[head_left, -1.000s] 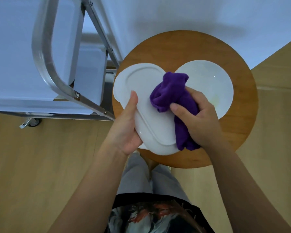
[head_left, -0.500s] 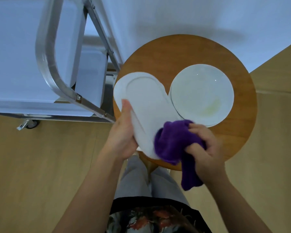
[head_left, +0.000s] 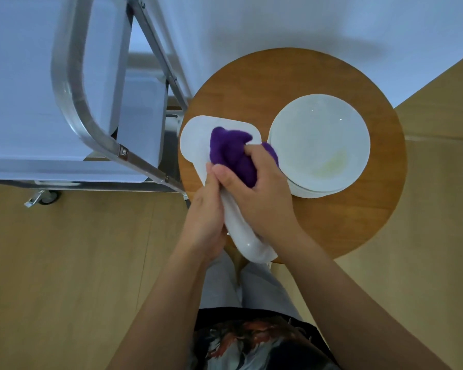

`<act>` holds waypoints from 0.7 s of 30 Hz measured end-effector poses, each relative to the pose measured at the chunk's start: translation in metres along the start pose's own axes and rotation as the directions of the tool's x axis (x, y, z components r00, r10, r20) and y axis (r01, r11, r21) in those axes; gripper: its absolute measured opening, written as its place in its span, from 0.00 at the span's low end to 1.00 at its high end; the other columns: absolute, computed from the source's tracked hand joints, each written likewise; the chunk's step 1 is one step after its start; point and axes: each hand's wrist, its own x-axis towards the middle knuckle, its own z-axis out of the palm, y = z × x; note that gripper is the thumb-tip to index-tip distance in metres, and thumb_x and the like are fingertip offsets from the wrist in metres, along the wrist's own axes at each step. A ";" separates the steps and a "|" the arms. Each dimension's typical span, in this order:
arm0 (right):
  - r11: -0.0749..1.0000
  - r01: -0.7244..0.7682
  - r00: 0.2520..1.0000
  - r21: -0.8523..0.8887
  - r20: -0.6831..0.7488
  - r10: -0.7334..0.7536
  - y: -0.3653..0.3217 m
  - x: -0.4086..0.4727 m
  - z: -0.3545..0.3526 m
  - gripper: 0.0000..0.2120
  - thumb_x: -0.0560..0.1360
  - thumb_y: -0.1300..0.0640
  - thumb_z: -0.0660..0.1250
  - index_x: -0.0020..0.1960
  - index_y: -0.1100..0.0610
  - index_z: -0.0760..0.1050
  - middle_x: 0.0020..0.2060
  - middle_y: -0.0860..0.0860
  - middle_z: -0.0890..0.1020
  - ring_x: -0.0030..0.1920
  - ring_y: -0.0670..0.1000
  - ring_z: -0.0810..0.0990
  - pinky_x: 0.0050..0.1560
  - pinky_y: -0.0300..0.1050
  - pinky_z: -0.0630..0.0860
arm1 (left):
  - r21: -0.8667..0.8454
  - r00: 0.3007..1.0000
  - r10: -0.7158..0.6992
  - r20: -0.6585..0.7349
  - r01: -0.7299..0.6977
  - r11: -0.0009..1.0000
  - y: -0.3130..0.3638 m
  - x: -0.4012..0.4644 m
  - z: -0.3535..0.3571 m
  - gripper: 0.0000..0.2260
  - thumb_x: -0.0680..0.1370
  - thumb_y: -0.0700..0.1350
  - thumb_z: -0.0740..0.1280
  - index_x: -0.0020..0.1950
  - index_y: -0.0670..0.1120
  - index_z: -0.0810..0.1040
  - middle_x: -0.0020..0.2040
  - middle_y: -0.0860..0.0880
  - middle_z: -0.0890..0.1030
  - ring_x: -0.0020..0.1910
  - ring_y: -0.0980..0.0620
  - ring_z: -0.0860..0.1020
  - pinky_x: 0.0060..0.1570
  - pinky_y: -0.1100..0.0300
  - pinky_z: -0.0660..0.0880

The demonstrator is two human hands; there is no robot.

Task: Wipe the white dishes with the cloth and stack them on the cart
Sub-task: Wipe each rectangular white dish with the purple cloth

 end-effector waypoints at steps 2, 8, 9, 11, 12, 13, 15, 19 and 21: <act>1.000 0.015 1.000 -0.005 0.027 -0.015 0.007 -0.009 0.002 0.11 0.73 0.44 0.66 0.53 0.45 0.69 0.45 0.40 0.76 0.49 0.43 0.76 0.50 0.40 0.77 | -0.071 0.998 -0.025 -0.060 0.021 0.997 0.000 -0.001 0.000 0.20 0.82 0.56 0.53 0.63 0.46 0.75 0.55 0.44 0.83 0.55 0.49 0.81 0.49 0.55 0.80; 0.969 0.239 0.971 -0.069 0.037 -0.237 0.031 -0.046 -0.011 0.13 0.70 0.49 0.68 0.49 0.57 0.75 0.42 0.45 0.77 0.43 0.45 0.76 0.43 0.40 0.76 | -0.178 0.990 -0.084 -0.110 0.063 0.982 0.015 0.006 -0.009 0.27 0.71 0.65 0.59 0.62 0.50 0.73 0.54 0.45 0.84 0.51 0.45 0.83 0.46 0.50 0.81; 0.946 0.302 0.953 -0.118 0.052 -0.298 0.038 -0.052 -0.017 0.13 0.69 0.50 0.68 0.49 0.58 0.75 0.43 0.47 0.78 0.44 0.45 0.76 0.44 0.39 0.75 | -0.170 0.992 -0.072 -0.105 0.054 0.984 0.019 0.008 -0.010 0.29 0.70 0.65 0.59 0.65 0.50 0.72 0.56 0.45 0.83 0.53 0.44 0.82 0.50 0.48 0.80; 0.887 0.386 0.922 -0.255 0.092 -0.375 0.054 -0.060 -0.031 0.17 0.66 0.53 0.73 0.51 0.56 0.72 0.44 0.52 0.80 0.46 0.47 0.76 0.44 0.38 0.75 | -0.148 0.996 -0.037 -0.087 0.023 0.989 0.025 0.009 -0.013 0.29 0.68 0.64 0.60 0.65 0.51 0.72 0.58 0.48 0.82 0.54 0.46 0.82 0.53 0.47 0.79; 0.853 0.394 0.919 -0.343 0.117 -0.377 0.062 -0.063 -0.040 0.22 0.63 0.55 0.77 0.51 0.55 0.70 0.45 0.54 0.80 0.46 0.49 0.77 0.43 0.39 0.75 | -0.143 0.996 -0.018 -0.084 0.006 0.990 0.027 0.008 -0.015 0.27 0.68 0.63 0.61 0.63 0.51 0.74 0.56 0.49 0.83 0.53 0.48 0.82 0.50 0.49 0.80; 0.817 0.384 0.922 -0.430 0.134 -0.363 0.070 -0.065 -0.049 0.26 0.60 0.57 0.80 0.52 0.56 0.70 0.44 0.56 0.81 0.45 0.52 0.78 0.41 0.38 0.74 | -0.144 0.996 -0.005 -0.086 -0.007 0.990 0.027 0.007 -0.018 0.25 0.69 0.61 0.61 0.62 0.52 0.74 0.54 0.50 0.84 0.51 0.50 0.83 0.47 0.51 0.81; 0.833 0.277 0.958 -0.479 0.065 -0.281 0.081 -0.067 -0.063 0.29 0.57 0.60 0.82 0.53 0.56 0.72 0.45 0.55 0.80 0.44 0.53 0.79 0.40 0.35 0.72 | -0.184 0.993 -0.005 -0.119 -0.017 0.983 0.026 0.004 -0.023 0.20 0.73 0.60 0.61 0.60 0.52 0.74 0.51 0.52 0.85 0.47 0.52 0.84 0.38 0.56 0.81; 0.991 0.051 0.995 -0.127 -0.079 -0.061 0.074 -0.064 -0.062 0.33 0.61 0.58 0.80 0.58 0.43 0.66 0.53 0.37 0.71 0.53 0.44 0.74 0.45 0.43 0.78 | -0.232 0.949 -0.159 -0.273 0.096 0.968 0.016 0.004 -0.018 0.12 0.79 0.56 0.59 0.56 0.52 0.75 0.48 0.51 0.85 0.44 0.51 0.84 0.32 0.55 0.80; 0.970 0.154 0.986 -0.188 -0.036 -0.164 0.070 -0.065 -0.055 0.34 0.61 0.53 0.78 0.62 0.47 0.65 0.58 0.40 0.68 0.57 0.48 0.71 0.51 0.48 0.77 | -0.238 0.914 -0.254 -0.315 0.183 0.954 0.008 0.004 -0.008 0.12 0.79 0.56 0.61 0.58 0.51 0.74 0.51 0.48 0.84 0.48 0.47 0.83 0.36 0.51 0.81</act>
